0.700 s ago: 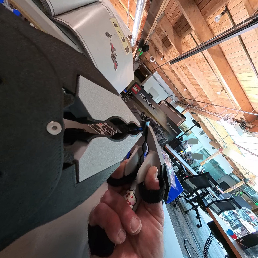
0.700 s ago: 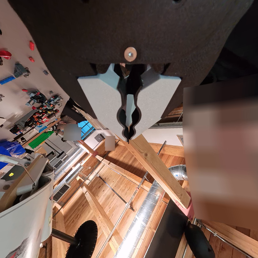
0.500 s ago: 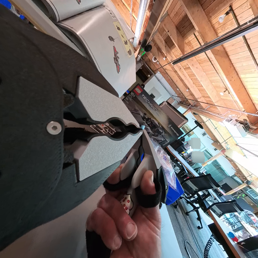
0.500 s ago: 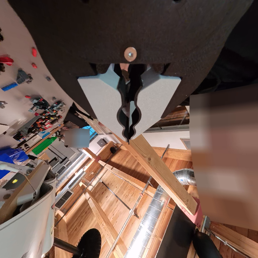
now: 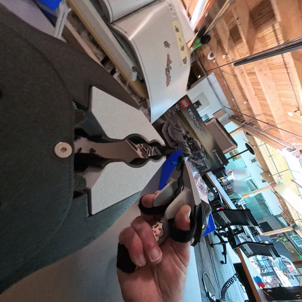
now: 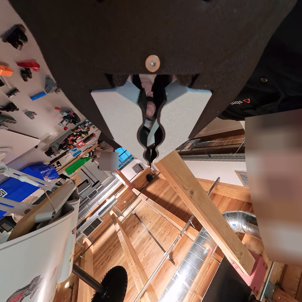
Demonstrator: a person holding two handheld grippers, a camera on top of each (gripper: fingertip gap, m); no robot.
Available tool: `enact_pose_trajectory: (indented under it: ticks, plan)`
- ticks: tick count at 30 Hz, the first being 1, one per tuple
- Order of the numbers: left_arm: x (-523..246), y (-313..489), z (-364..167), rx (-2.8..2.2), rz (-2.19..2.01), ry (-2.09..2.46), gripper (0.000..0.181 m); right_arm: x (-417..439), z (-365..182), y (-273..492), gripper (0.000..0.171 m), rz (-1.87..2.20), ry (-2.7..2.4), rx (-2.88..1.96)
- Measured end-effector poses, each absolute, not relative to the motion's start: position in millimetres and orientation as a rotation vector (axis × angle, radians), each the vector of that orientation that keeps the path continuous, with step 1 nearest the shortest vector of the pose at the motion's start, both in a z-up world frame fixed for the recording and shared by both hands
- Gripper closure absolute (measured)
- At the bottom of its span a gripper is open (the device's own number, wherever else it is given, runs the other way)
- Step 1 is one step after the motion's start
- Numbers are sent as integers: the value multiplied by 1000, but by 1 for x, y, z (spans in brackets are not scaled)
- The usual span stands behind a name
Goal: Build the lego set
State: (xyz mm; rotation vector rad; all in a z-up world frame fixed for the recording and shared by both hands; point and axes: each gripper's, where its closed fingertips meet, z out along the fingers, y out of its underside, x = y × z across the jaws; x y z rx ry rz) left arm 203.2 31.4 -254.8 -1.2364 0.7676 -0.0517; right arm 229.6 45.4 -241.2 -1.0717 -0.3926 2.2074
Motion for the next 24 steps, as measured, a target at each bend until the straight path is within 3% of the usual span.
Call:
enact_pose_trajectory:
  ticks: [11,24]
  plan:
    - [179,17,-245,-1373,-516,617,165,188,-208,17,171,2147,-518,-1029]
    - [155,2,-229,-1356,-711,506,162,157,-200,0,171,2137,-529,-1041]
